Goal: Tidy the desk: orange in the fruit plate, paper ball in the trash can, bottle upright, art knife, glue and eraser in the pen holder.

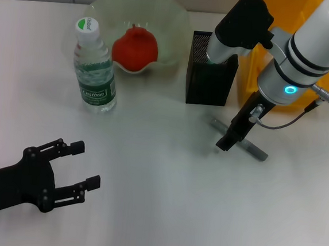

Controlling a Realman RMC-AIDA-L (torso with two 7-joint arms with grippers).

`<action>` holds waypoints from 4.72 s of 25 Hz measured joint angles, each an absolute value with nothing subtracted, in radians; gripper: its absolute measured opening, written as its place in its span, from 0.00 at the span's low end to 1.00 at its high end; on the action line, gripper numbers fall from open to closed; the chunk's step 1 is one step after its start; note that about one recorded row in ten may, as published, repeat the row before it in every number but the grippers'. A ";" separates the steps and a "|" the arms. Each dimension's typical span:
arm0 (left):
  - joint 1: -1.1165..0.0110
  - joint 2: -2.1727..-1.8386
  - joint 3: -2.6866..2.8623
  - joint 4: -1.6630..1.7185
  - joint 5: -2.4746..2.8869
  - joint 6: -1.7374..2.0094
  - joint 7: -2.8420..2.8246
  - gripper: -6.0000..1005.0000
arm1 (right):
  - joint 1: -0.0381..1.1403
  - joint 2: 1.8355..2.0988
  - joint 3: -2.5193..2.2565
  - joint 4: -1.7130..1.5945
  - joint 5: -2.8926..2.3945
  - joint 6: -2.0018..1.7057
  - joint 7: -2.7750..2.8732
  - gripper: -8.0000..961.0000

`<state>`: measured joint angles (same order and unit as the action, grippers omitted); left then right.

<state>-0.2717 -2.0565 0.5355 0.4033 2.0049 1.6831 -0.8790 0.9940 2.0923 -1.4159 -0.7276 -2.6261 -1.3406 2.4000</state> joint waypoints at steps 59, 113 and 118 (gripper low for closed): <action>-0.285 -2.054 0.527 0.400 1.994 1.698 -0.886 0.81 | 0.598 2.083 -1.249 -0.753 -1.724 -1.287 1.541 0.13; -0.278 -2.057 0.524 0.399 1.993 1.726 -0.880 0.81 | 0.656 2.027 -0.949 -0.397 -1.424 -1.262 1.927 0.13; -0.277 -2.057 0.520 0.399 1.992 1.726 -0.880 0.81 | 0.671 2.014 -0.911 -0.396 -1.423 -1.202 1.931 0.13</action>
<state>-0.2774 -2.0570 0.5204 0.3988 1.9922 1.7261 -0.8796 0.6715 2.0140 -0.9115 -0.3957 -1.4231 -1.2022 1.9305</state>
